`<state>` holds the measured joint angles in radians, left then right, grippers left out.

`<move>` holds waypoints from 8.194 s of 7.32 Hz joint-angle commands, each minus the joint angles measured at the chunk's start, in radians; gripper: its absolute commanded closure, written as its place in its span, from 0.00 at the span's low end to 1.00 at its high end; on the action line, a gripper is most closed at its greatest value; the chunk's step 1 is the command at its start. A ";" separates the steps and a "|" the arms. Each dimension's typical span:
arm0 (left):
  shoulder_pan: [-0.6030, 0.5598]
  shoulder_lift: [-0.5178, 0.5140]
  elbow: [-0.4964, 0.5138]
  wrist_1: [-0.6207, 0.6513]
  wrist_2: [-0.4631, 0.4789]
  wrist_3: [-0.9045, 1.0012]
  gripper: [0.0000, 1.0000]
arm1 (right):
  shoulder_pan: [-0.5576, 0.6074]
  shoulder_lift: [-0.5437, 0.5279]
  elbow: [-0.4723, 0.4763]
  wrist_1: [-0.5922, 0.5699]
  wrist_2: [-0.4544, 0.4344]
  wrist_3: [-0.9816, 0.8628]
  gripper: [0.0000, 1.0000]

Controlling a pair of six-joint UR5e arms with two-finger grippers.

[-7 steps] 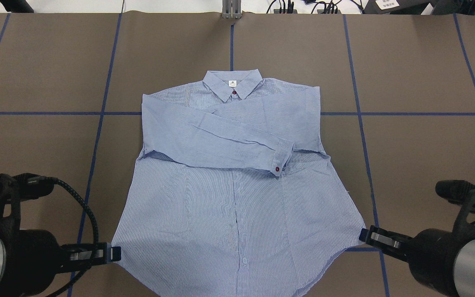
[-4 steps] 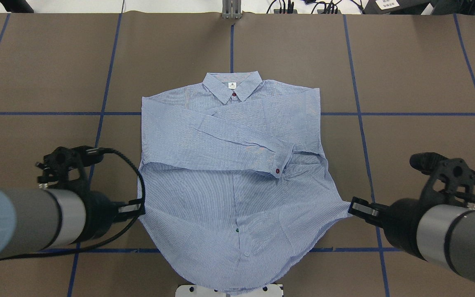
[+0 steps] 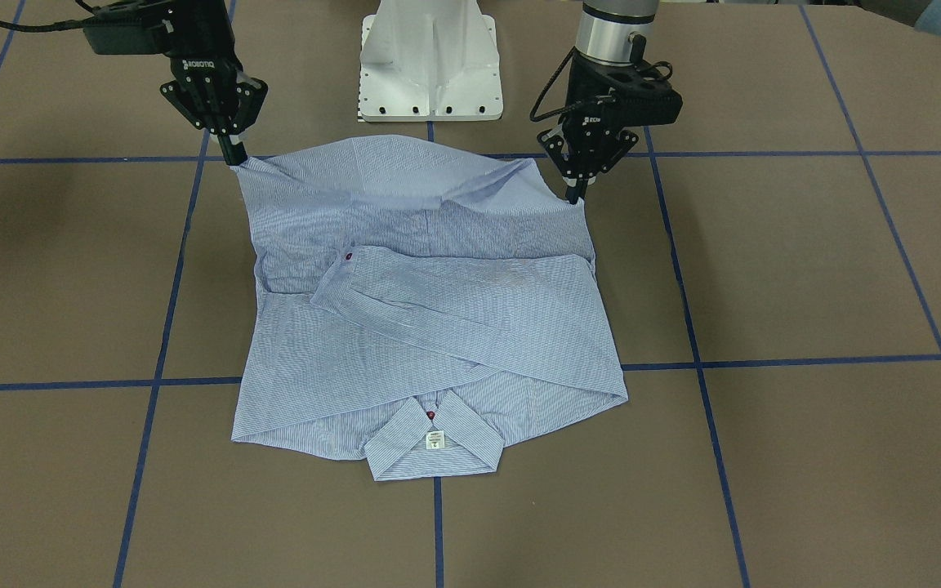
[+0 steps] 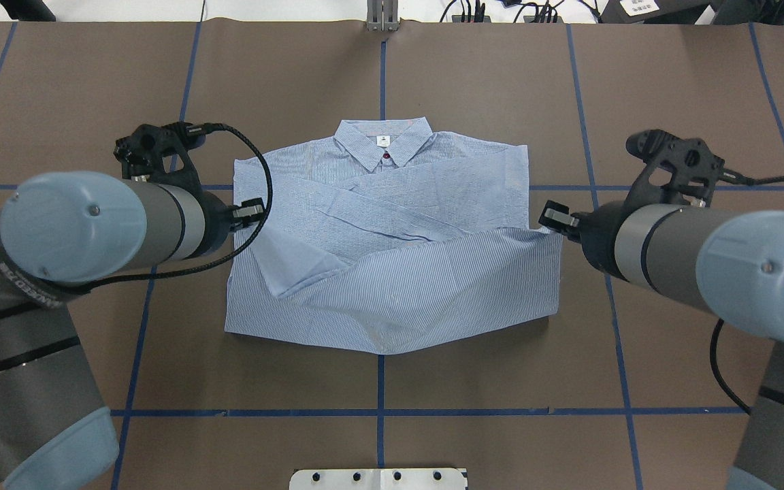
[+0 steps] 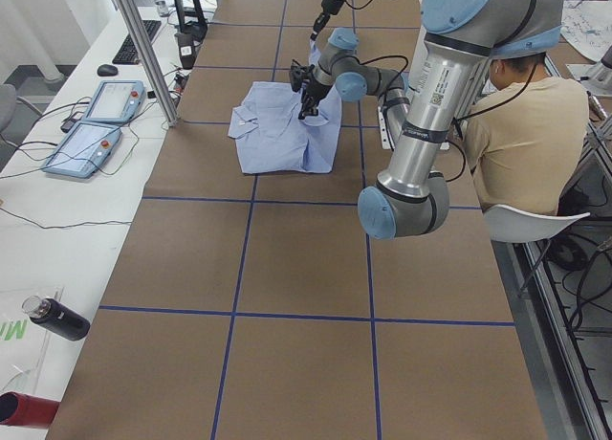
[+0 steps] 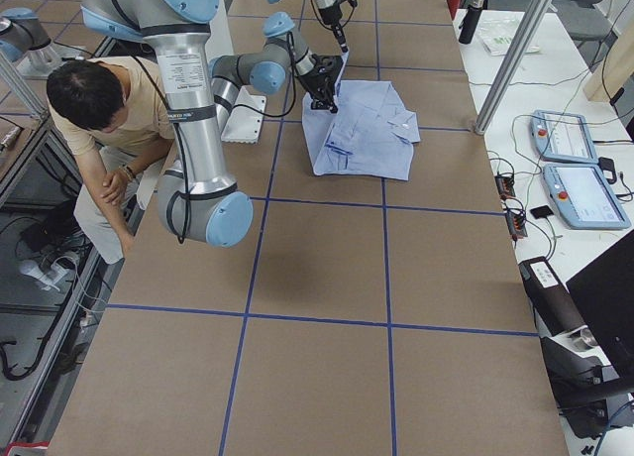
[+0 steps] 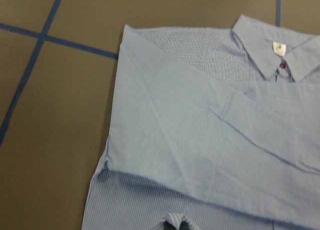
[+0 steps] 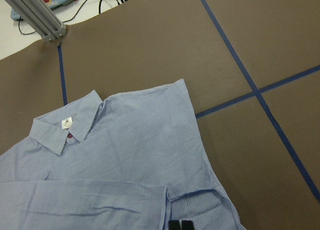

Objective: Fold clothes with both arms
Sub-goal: 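Lift both hem corners and carry them toward the collar, folding the shirt in half, then lower the hem onto the collar and open both grippers, then move the left gripper to the folded shirt's side edge nearest the robot and grasp, then drag the grasped edge with the left gripper away from the robot, rotating the shirt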

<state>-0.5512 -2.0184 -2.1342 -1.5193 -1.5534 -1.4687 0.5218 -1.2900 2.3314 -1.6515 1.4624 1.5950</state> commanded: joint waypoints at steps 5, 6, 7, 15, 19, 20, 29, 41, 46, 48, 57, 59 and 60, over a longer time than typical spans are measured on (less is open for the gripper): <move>-0.119 -0.160 0.580 -0.364 0.075 0.201 1.00 | 0.164 0.120 -0.353 0.286 0.049 -0.093 1.00; -0.119 -0.160 0.658 -0.439 0.075 0.217 1.00 | 0.162 0.123 -0.450 0.355 0.047 -0.096 1.00; -0.119 -0.180 0.704 -0.455 0.073 0.255 1.00 | 0.162 0.161 -0.536 0.405 0.047 -0.096 1.00; -0.080 -0.155 0.671 -0.732 -0.182 0.453 0.00 | 0.248 0.179 -0.567 0.458 0.216 -0.200 0.00; -0.061 -0.187 0.761 -0.762 -0.162 0.456 0.13 | 0.248 0.176 -0.567 0.461 0.214 -0.202 0.00; -0.059 -0.200 0.811 -0.812 -0.139 0.456 0.18 | 0.248 0.176 -0.566 0.463 0.214 -0.202 0.00; -0.101 -0.392 0.978 -0.800 -0.139 0.452 1.00 | 0.247 0.172 -0.569 0.464 0.208 -0.201 0.00; -0.130 0.079 0.317 -0.608 -0.245 0.456 0.00 | 0.239 0.167 -0.552 0.464 0.204 -0.188 0.00; 0.115 0.219 0.304 -0.654 -0.028 0.256 0.23 | 0.233 0.169 -0.552 0.464 0.204 -0.188 0.00; 0.119 0.222 0.327 -0.654 -0.028 0.258 0.37 | 0.233 0.169 -0.554 0.464 0.204 -0.194 0.00; 0.116 0.221 0.320 -0.656 -0.033 0.261 1.00 | 0.228 0.167 -0.554 0.464 0.204 -0.194 0.00; 0.102 0.254 0.307 -0.651 -0.034 0.302 1.00 | 0.224 0.169 -0.554 0.464 0.204 -0.194 0.00; 0.042 0.251 0.325 -0.648 -0.031 0.394 1.00 | 0.222 0.169 -0.557 0.464 0.204 -0.194 0.00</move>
<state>-0.4605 -1.7739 -1.8215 -2.1705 -1.5877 -1.1559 0.7464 -1.1220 1.7770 -1.1873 1.6659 1.4006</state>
